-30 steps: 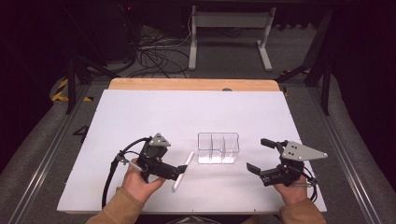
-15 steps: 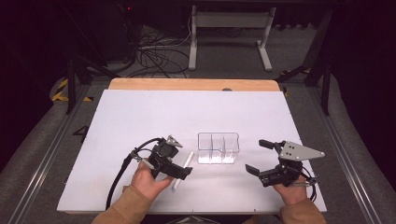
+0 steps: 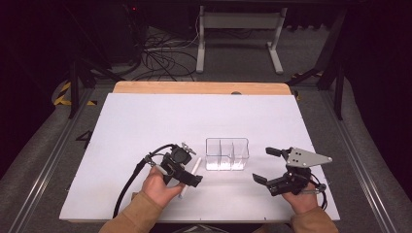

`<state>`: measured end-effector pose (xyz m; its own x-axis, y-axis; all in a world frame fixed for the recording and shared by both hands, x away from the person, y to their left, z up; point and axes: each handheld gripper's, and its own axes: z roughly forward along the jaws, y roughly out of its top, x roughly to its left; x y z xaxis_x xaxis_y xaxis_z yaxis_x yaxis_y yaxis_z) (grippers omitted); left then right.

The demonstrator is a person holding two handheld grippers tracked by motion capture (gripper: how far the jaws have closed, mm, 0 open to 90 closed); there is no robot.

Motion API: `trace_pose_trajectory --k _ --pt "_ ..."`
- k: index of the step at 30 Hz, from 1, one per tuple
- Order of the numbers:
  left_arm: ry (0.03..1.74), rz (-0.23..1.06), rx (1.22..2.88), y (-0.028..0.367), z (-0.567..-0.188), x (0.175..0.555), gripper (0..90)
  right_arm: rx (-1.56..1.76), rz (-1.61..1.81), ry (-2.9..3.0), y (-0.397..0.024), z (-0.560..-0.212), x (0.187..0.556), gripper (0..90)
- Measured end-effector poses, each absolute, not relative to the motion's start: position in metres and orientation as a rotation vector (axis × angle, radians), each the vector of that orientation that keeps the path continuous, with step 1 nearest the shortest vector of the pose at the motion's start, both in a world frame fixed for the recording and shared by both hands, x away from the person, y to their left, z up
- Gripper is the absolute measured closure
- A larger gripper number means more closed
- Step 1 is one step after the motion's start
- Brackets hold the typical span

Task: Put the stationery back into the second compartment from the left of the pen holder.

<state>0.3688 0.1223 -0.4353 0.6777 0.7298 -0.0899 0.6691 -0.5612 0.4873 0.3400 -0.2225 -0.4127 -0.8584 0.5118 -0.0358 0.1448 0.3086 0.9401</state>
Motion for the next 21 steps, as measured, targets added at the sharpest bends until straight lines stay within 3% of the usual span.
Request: trace_pose_trajectory --k 10,21 --pt "1.085 0.171 2.430 0.117 -0.440 0.371 19.7 0.593 1.568 2.257 -0.223 -0.413 0.340 3.0" --pt "1.160 0.183 2.435 0.111 -0.442 0.373 49.5 0.588 1.568 2.258 -0.223 -0.413 0.339 3.0"
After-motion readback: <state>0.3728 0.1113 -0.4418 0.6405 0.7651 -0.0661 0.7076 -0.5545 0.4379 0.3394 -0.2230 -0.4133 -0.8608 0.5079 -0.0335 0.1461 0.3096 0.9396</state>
